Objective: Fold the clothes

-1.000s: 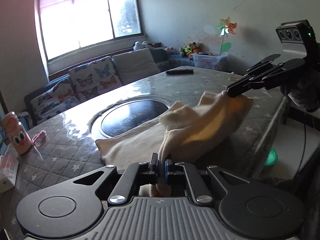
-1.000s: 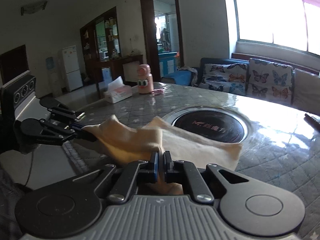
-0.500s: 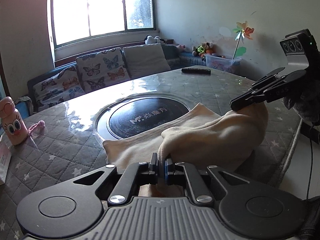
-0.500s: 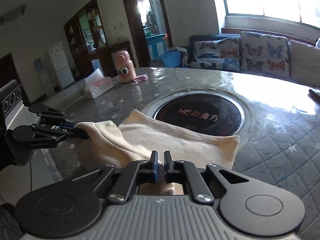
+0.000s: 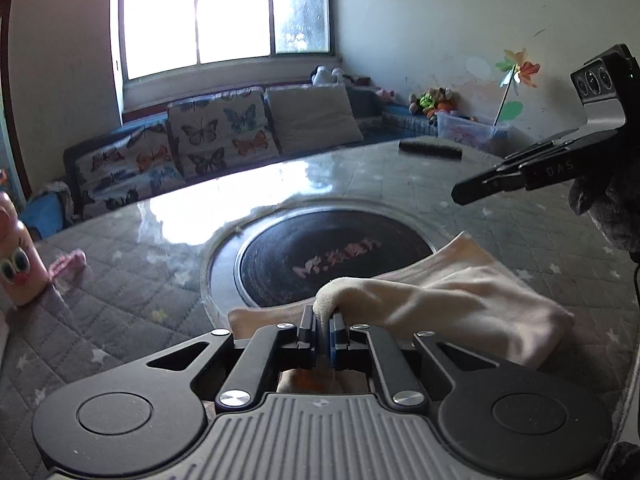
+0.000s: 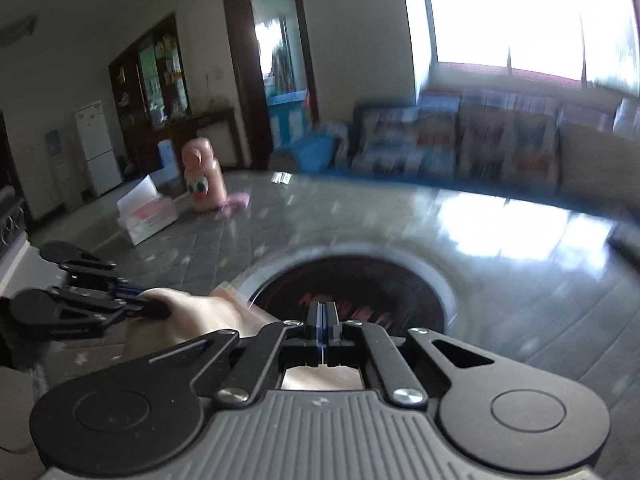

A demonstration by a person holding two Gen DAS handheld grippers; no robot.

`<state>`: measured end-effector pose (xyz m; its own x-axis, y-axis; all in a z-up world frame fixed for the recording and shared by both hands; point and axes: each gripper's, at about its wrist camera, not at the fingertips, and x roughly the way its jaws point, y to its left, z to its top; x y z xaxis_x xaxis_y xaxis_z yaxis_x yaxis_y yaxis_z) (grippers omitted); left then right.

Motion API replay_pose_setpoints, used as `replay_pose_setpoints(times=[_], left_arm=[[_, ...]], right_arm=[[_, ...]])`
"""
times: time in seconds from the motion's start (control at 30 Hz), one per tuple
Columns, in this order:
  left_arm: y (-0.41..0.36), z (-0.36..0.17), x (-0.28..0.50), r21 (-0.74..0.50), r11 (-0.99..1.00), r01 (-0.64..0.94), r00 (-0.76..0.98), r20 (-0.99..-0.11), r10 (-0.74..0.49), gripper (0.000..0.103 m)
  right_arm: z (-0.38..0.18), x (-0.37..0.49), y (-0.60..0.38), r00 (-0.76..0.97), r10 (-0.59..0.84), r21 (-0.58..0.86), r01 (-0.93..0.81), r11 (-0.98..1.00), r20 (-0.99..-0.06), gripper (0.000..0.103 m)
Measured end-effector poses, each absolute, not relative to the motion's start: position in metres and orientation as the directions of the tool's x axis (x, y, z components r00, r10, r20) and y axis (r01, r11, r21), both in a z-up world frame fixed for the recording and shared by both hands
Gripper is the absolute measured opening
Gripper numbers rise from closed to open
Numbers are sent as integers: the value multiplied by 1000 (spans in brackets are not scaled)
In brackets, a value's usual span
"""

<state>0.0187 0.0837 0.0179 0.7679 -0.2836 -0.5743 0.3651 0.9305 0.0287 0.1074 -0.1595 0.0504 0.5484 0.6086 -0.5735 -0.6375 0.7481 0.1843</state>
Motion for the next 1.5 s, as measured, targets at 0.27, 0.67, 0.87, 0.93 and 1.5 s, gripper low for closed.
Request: replay_pose_setpoints(times=[0.27, 0.67, 0.87, 0.93, 1.5], left_arm=[[91, 6, 22, 20, 926, 376, 736, -614, -286, 7], [88, 8, 24, 24, 923, 383, 731, -619, -287, 7], [81, 35, 25, 56, 914, 402, 767, -566, -303, 7], [76, 35, 35, 78, 916, 395, 777, -561, -287, 9], [97, 5, 86, 39, 975, 217, 780, -607, -149, 43]], right_arm=[[3, 125, -140, 396, 601, 232, -667, 708, -695, 22], [-10, 113, -119, 392, 569, 135, -728, 672, -723, 8], [16, 103, -130, 512, 569, 78, -696, 714, -644, 7], [24, 104, -133, 564, 552, 46, -672, 739, -614, 7], [3, 109, -128, 611, 472, 34, -589, 808, -636, 20]])
